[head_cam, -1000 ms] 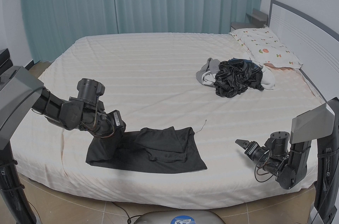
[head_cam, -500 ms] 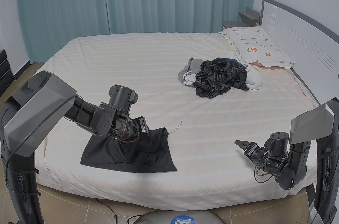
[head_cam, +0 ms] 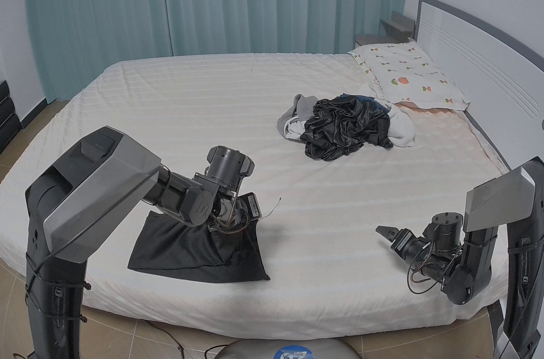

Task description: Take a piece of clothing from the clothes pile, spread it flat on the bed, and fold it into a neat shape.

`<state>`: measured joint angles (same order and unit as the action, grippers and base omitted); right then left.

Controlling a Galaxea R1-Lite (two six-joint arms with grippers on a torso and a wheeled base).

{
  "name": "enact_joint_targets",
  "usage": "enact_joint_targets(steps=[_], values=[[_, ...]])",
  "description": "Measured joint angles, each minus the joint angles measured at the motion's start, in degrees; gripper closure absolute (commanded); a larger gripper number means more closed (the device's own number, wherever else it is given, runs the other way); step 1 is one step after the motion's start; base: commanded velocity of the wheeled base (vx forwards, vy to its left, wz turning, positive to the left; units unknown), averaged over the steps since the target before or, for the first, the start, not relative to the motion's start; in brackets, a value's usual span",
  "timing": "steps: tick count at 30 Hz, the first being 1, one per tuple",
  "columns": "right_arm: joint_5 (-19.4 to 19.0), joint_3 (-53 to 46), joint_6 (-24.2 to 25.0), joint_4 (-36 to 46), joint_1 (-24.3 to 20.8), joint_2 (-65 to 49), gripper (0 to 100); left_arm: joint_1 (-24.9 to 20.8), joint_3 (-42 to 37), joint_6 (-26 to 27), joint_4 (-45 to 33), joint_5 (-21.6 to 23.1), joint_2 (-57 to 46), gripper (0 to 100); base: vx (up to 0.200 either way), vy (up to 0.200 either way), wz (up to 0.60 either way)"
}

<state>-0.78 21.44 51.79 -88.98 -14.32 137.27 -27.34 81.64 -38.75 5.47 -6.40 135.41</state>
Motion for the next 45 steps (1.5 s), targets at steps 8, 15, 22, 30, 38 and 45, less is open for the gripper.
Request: enact_joint_targets(steps=[8,15,22,30,38,45], values=[[-0.01,-0.06,-0.02,0.0,-0.11,0.09,0,-0.11,-1.85,-5.41,0.07,1.37,-1.65,0,0.0,0.0,0.0],[-0.06,-0.11,-0.02,0.02,-0.15,0.13,0,1.5,-9.16,-11.87,3.56,14.38,-8.46,0,0.0,0.0,0.0],[-0.01,-0.06,-0.06,0.0,-0.17,0.13,0,6.79,-16.52,-18.36,16.99,23.13,-13.19,0,0.0,0.0,0.0],[-0.01,-0.17,-0.15,0.0,-0.22,0.17,0,14.15,-25.97,-19.76,20.88,25.17,-14.8,0,0.0,0.0,0.0],[0.0,-0.04,-0.77,0.0,-0.5,0.68,0,18.94,-30.07,-22.5,24.69,27.04,-14.41,0,0.0,0.0,0.0],[0.13,0.72,-2.57,0.0,-1.27,1.16,0,23.33,-33.72,-22.5,27.61,32.15,-14.65,0,0.0,0.2,0.0]])
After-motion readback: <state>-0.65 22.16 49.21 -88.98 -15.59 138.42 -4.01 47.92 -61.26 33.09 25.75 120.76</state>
